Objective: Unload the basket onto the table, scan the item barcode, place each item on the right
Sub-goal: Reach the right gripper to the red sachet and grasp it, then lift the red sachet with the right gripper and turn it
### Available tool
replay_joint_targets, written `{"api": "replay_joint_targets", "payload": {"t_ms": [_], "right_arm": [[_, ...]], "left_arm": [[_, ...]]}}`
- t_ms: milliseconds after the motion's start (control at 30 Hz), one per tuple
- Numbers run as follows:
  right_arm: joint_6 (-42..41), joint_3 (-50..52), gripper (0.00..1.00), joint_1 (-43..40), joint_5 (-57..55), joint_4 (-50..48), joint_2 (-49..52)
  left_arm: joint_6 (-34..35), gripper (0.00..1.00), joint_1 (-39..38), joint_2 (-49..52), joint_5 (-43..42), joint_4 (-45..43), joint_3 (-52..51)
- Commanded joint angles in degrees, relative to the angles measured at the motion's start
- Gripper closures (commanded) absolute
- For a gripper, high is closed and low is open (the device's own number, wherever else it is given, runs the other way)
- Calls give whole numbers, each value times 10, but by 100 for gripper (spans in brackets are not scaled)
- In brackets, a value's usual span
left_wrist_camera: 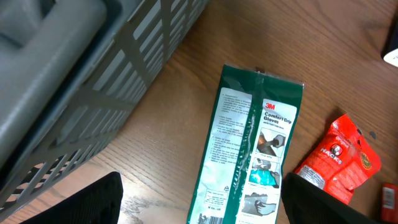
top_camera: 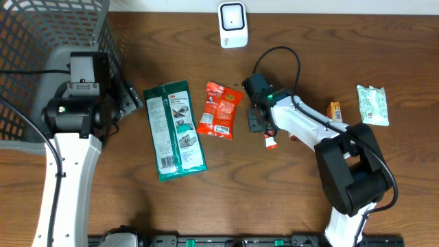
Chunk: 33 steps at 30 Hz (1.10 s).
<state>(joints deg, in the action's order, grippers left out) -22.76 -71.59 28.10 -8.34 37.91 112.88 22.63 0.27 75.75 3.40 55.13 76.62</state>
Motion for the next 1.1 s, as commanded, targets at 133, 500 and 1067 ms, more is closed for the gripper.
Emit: {"api": "replay_joint_targets", "payload": {"t_ms": [133, 500, 1067], "right_arm": [[23, 4, 66, 4, 72, -19, -3], [111, -49, 42, 5, 72, 123, -113], [118, 66, 83, 33, -3, 61, -112]], "left_arm": [[-3, 18, 3, 2, 14, 1, 2], [-3, 18, 3, 2, 14, 1, 2], [-3, 18, 3, 2, 14, 1, 2]]}}
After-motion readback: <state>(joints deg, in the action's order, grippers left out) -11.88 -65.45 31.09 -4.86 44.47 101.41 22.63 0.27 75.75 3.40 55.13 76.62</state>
